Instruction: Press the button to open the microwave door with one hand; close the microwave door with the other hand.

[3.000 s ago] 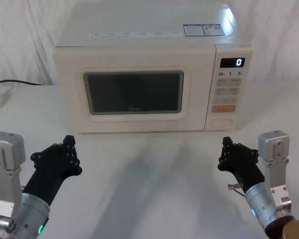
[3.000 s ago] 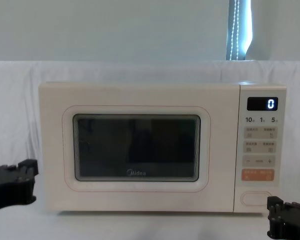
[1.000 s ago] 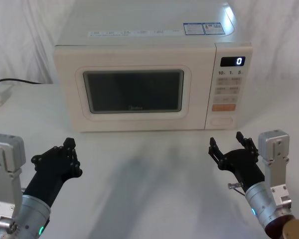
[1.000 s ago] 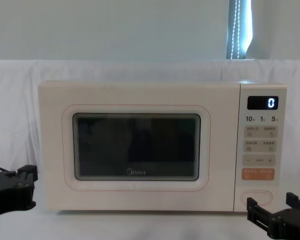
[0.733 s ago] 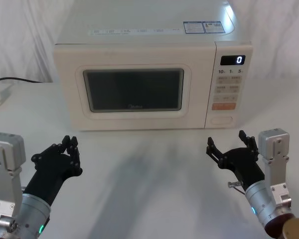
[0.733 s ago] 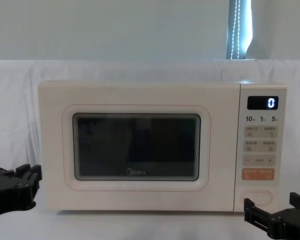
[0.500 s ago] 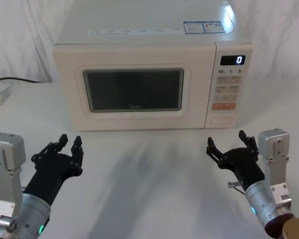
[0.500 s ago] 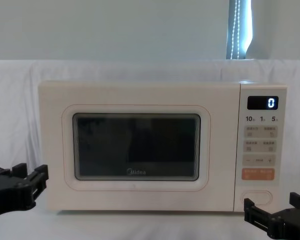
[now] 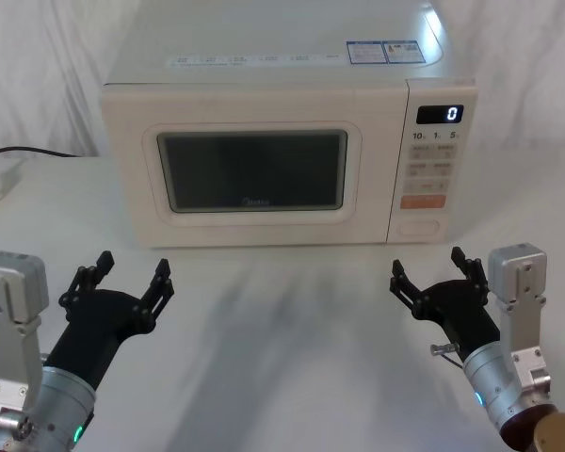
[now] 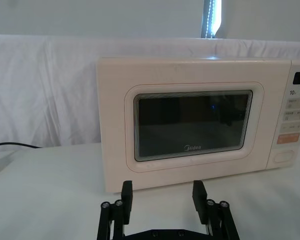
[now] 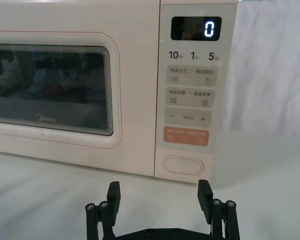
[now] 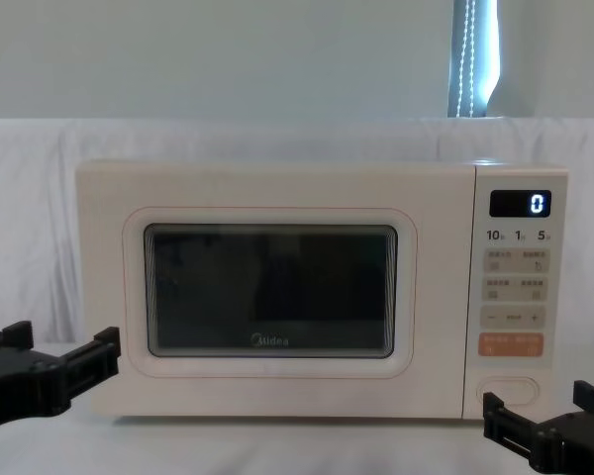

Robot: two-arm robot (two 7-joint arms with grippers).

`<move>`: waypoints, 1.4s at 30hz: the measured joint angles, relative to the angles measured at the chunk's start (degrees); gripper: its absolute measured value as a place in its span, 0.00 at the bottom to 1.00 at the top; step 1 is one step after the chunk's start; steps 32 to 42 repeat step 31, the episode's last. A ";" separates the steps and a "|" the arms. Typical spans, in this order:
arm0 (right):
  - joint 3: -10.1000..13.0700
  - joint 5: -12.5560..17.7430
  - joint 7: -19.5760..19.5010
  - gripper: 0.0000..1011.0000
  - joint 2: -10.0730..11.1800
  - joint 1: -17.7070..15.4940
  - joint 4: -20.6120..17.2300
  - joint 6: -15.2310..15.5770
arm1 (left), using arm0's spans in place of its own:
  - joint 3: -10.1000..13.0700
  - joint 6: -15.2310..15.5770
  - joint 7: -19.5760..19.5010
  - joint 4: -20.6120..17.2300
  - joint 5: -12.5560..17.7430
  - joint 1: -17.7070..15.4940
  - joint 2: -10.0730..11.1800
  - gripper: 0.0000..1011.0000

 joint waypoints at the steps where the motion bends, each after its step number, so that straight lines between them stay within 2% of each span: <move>1: 0.00 0.00 0.00 0.99 0.00 0.00 0.00 0.00 | 0.00 0.00 0.00 0.00 0.00 0.00 0.01 0.81; 9: 0.00 0.00 0.00 0.99 0.00 0.00 0.00 0.00 | 0.00 0.00 -0.01 0.00 0.00 0.00 0.00 0.99; 42: 0.00 0.00 0.00 0.99 0.00 0.00 0.00 0.00 | 0.00 0.00 0.00 0.00 -0.01 0.00 0.00 0.99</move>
